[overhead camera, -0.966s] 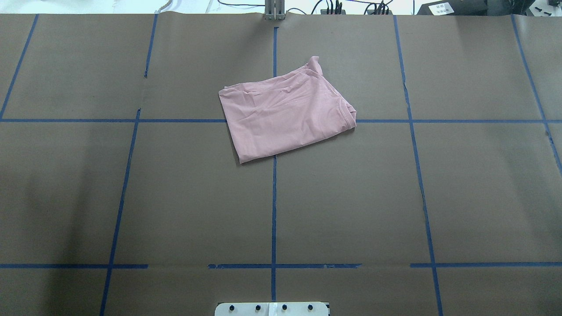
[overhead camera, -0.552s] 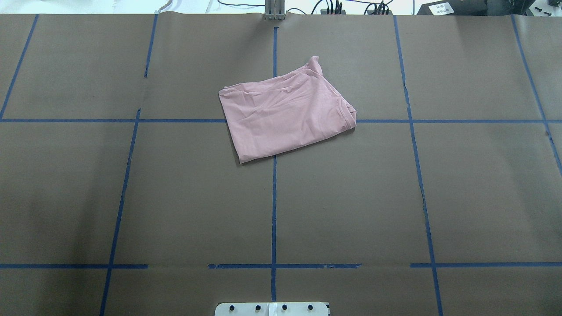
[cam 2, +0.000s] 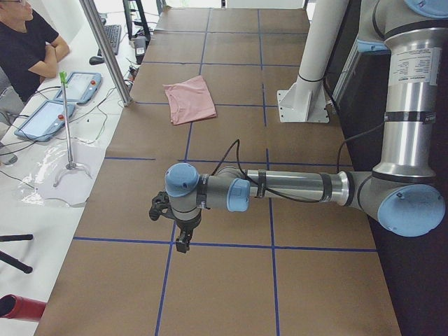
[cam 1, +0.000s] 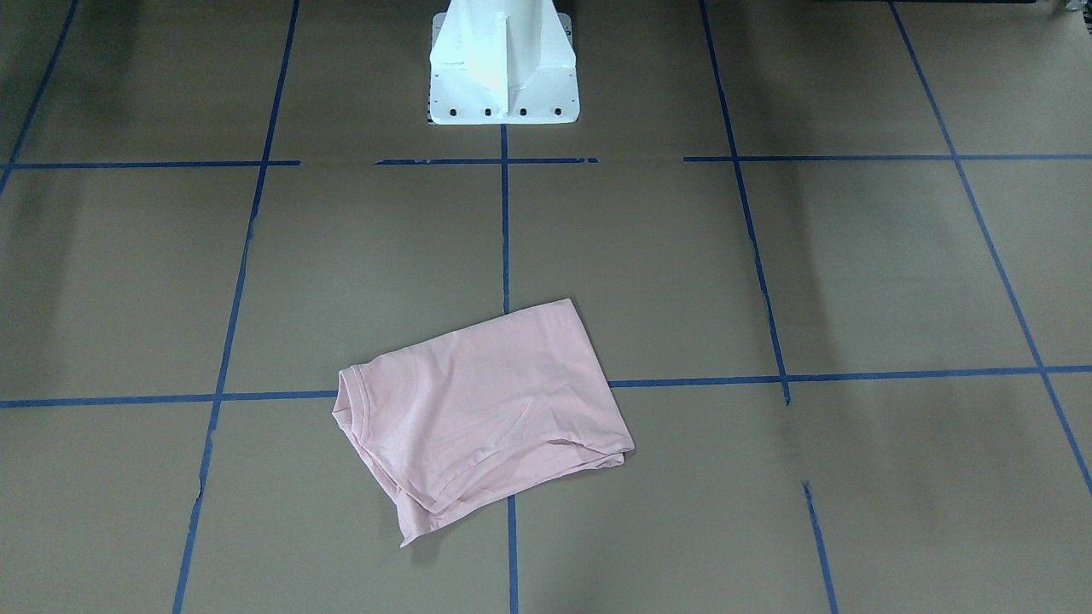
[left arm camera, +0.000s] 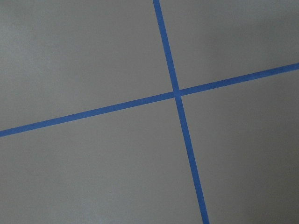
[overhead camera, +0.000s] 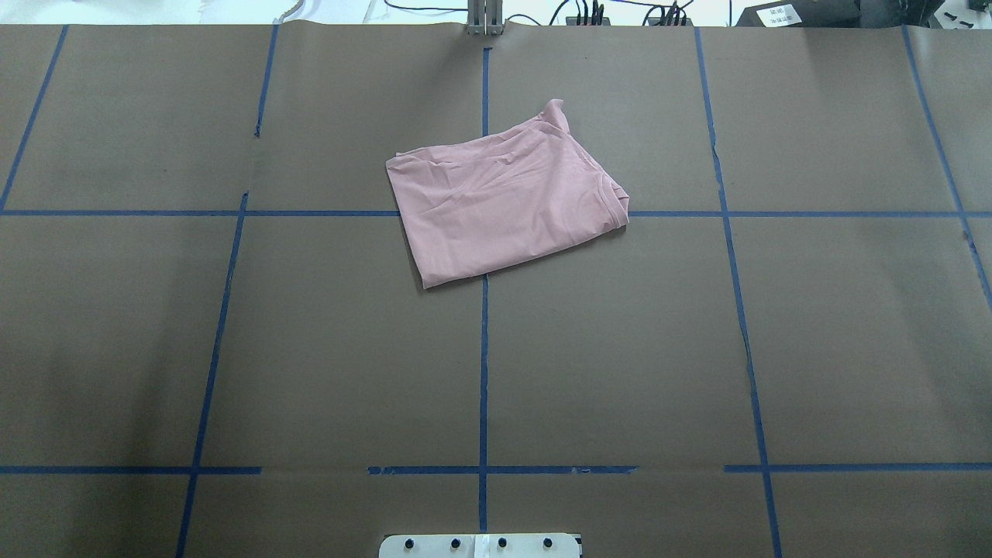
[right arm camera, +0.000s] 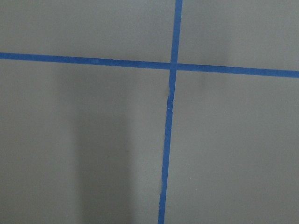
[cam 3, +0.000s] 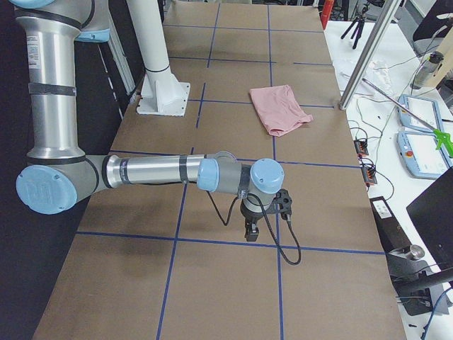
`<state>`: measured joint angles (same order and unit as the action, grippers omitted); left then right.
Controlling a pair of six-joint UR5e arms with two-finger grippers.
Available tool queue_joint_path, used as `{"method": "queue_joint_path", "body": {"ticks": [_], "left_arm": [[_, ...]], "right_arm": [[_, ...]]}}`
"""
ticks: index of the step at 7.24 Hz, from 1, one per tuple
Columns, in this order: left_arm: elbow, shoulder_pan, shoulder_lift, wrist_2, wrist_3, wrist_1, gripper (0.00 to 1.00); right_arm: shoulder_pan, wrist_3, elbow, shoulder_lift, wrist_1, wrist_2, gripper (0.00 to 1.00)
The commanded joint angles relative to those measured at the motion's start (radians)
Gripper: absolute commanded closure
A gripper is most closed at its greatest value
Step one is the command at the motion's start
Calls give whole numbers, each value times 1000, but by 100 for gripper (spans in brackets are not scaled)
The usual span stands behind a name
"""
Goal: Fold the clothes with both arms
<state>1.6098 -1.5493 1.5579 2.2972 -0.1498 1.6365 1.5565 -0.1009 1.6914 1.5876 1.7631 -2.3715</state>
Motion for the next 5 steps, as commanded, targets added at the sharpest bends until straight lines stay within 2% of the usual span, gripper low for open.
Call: {"method": "queue_joint_path", "body": {"ticks": [1, 5], "left_arm": [[1, 0, 1, 1, 6, 3, 0], [1, 0, 1, 1, 56, 3, 0]], "right_arm": [[1, 15, -9, 2, -37, 2, 0], [13, 29, -10, 2, -40, 0, 0]]}}
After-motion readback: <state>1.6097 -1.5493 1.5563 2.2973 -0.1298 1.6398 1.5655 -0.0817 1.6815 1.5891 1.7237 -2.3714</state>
